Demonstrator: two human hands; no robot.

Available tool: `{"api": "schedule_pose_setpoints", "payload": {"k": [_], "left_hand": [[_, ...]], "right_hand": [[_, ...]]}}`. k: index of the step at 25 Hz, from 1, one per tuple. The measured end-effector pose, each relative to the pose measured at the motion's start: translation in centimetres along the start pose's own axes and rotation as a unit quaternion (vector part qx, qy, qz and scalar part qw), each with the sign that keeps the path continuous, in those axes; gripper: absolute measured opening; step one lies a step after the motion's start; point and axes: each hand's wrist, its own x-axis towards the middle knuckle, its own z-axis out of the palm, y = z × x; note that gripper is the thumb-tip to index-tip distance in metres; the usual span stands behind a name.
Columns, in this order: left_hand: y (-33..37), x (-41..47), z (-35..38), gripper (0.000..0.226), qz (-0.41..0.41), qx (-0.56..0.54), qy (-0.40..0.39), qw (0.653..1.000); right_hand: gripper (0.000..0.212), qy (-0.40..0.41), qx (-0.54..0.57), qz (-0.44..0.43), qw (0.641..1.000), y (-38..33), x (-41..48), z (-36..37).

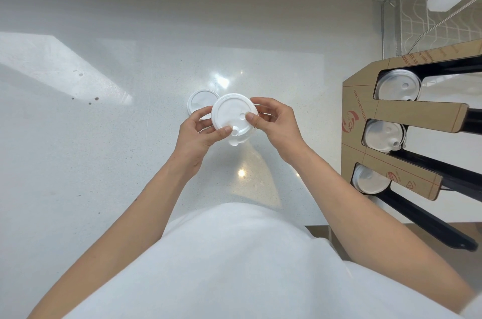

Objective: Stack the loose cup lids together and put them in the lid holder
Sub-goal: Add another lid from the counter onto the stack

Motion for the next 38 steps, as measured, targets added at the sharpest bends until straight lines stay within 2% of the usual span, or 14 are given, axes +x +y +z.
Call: {"api": "schedule_pose_setpoints", "payload": {"k": [3,8,14,23,32,38], "left_hand": [[0.1,0.0,-0.1,0.056,-0.001,0.01,0.004,1.0],[0.0,-0.1,-0.1,0.067,-0.011,0.017,-0.011,1.0],[-0.2,-0.1,0.2,0.058,-0.014,-0.01,0.009,1.0],[-0.2,0.0,-0.1,0.049,-0.01,-0.001,0.023,1.0],[-0.3,0.3,0.0,0.049,-0.002,-0.009,0.025,1.0],[-0.7,-0.1,-0.6,0.035,0.026,-0.033,0.044,0.998]], "right_hand": [[0.026,0.013,-0.009,-0.013,1.0,0.1,0.0,0.3],[0.026,0.04,-0.025,-0.018,0.999,0.4,-0.1,0.4],[0.028,0.041,-0.029,-0.026,0.998,0.3,-0.2,0.1],[0.048,-0.025,0.003,-0.006,1.0,-0.2,-0.4,-0.3],[0.042,-0.004,0.002,0.0,1.0,-0.3,-0.4,0.0],[0.038,-0.012,-0.02,0.003,1.0,-0.1,0.1,1.0]]}}
